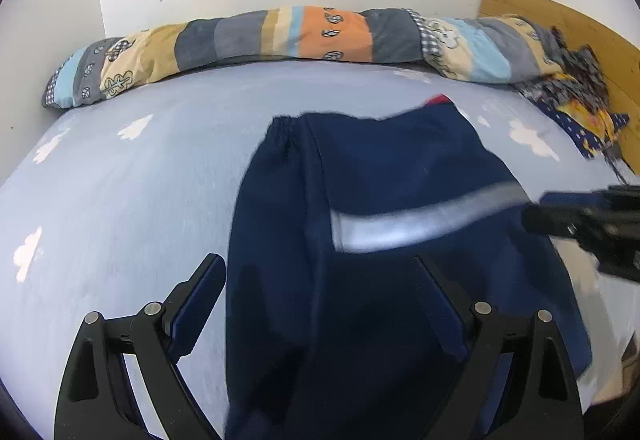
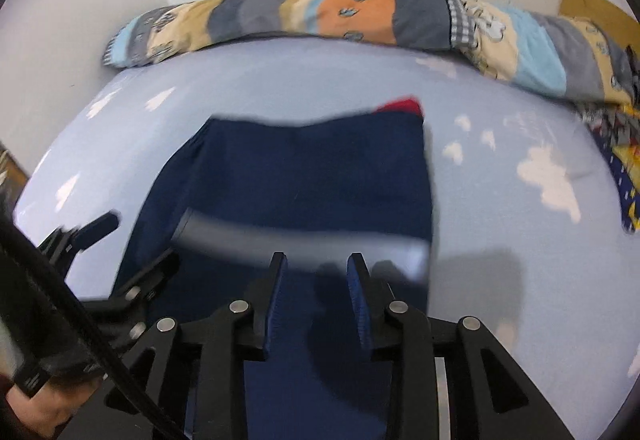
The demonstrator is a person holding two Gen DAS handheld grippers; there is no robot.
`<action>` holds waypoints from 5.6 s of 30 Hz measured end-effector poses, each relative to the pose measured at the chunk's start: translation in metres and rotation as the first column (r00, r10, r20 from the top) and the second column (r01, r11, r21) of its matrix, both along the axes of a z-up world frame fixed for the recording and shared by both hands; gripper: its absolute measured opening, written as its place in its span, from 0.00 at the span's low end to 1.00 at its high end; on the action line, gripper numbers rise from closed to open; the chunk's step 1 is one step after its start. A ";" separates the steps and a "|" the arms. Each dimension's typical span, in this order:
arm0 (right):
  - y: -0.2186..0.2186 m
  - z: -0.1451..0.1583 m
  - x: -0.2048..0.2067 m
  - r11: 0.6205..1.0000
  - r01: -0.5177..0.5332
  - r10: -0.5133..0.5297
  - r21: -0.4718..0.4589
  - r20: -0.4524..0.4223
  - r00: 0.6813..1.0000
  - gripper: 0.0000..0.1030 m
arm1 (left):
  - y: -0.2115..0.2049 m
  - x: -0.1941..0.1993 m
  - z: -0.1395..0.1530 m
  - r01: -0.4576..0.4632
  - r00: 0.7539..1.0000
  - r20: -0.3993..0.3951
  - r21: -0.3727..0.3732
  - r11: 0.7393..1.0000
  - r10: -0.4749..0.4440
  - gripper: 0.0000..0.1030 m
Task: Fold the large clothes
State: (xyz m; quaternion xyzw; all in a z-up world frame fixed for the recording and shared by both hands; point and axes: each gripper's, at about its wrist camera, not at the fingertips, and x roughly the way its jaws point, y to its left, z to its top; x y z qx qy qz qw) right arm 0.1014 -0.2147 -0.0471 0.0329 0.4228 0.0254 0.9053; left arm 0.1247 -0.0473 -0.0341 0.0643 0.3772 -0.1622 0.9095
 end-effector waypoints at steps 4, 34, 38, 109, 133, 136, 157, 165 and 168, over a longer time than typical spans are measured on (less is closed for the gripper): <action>0.006 -0.014 -0.054 1.000 -0.005 0.005 0.022 -0.003 1.000 0.33 | 0.004 -0.035 -0.010 0.001 1.000 -0.009 -0.004 1.000 -0.001 0.90; 0.015 -0.071 -0.090 0.998 0.027 -0.029 -0.051 -0.049 0.998 0.36 | 0.000 -0.069 -0.041 -0.012 0.995 0.095 0.086 0.996 0.004 0.99; 0.017 -0.071 -0.089 0.998 0.026 -0.029 -0.057 -0.047 0.998 0.36 | 0.000 -0.070 -0.041 -0.012 0.994 0.105 0.092 0.996 0.003 0.99; 0.056 -0.027 -0.230 0.974 0.215 -0.180 -0.069 0.334 0.925 0.99 | 0.047 -0.209 0.064 -0.092 0.953 0.299 0.131 0.987 0.050 1.00; 0.051 -0.025 -0.233 0.967 0.240 -0.198 -0.084 0.343 0.918 0.99 | 0.054 -0.198 0.052 -0.085 0.990 0.122 0.095 0.992 0.073 1.00; 0.052 -0.025 -0.234 0.967 0.242 -0.200 -0.084 0.343 0.918 0.99 | 0.054 -0.198 0.052 -0.085 0.990 0.123 0.097 0.992 0.073 1.00; 0.047 -0.026 -0.235 0.966 0.246 -0.203 -0.083 0.348 0.915 0.99 | 0.055 -0.198 0.049 -0.090 0.991 0.110 0.100 0.991 0.079 1.00; 0.047 -0.026 -0.235 0.966 0.245 -0.202 -0.083 0.349 0.915 0.99 | 0.055 -0.197 0.047 -0.089 0.992 0.094 0.102 0.991 0.079 1.00; 0.046 -0.026 -0.235 0.966 0.245 -0.202 -0.083 0.349 0.915 0.99 | 0.055 -0.197 0.047 -0.090 0.992 0.095 0.104 0.990 0.080 1.00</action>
